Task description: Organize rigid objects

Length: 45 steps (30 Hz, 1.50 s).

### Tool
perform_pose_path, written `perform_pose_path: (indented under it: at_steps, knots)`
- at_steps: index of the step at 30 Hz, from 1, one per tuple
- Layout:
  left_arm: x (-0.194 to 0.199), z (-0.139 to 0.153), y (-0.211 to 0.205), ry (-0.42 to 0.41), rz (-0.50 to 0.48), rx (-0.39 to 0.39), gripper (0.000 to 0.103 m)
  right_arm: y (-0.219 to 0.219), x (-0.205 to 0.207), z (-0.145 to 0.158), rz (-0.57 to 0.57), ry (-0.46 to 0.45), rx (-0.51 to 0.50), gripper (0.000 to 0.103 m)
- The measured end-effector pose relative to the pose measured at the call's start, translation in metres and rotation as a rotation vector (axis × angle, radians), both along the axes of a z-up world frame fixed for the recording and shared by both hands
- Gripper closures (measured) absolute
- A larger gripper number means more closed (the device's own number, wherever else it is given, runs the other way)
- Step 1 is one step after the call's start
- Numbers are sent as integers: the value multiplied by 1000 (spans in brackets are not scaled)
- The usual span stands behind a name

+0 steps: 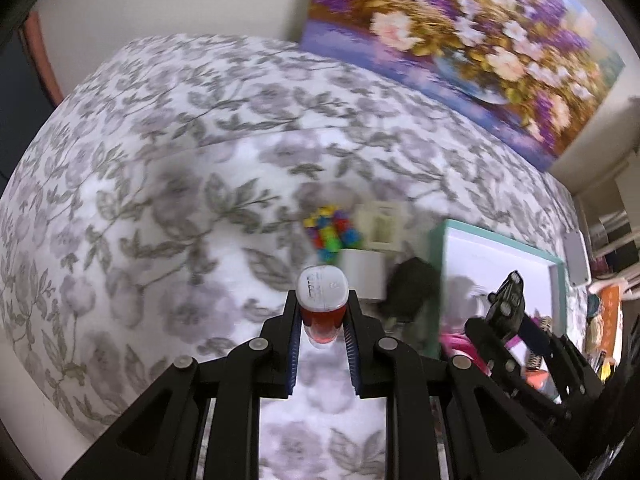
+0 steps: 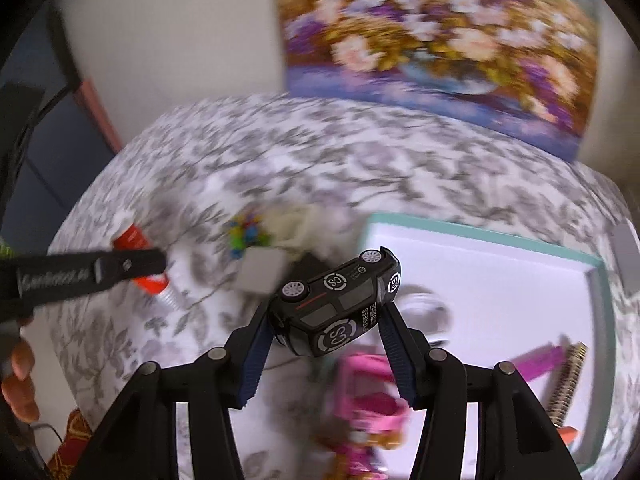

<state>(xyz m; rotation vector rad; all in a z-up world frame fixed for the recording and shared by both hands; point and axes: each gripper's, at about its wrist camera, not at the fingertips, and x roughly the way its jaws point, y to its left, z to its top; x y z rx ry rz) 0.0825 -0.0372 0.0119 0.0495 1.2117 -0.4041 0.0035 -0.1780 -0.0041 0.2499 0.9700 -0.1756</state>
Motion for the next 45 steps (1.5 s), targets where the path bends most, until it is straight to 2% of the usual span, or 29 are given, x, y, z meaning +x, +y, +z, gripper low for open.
perform_pose_path:
  at_steps: [10,16,21,39,43,45]
  knots:
    - [-41,12,-74,-35,-138,0,82,-86,-43,1,-222,-14,10,46]
    - [-76,9,-121,-49,-272,20,82,-120,-67,-8,-316,10,17,46]
    - [-94,1,-144,-75,-333,62,82,-134,-80,-13,-351,24,20,46]
    - [-102,-12,-162,-67,-366,84,81,-146,-92,-25,-369,58,28,46]
    - [-101,-16,-162,-66,-361,112,78,-145,-91,-28,-364,72,24,46]
    - [-100,-18,-161,-56,-354,113,69,-145,-91,-29,-363,77,25,46]
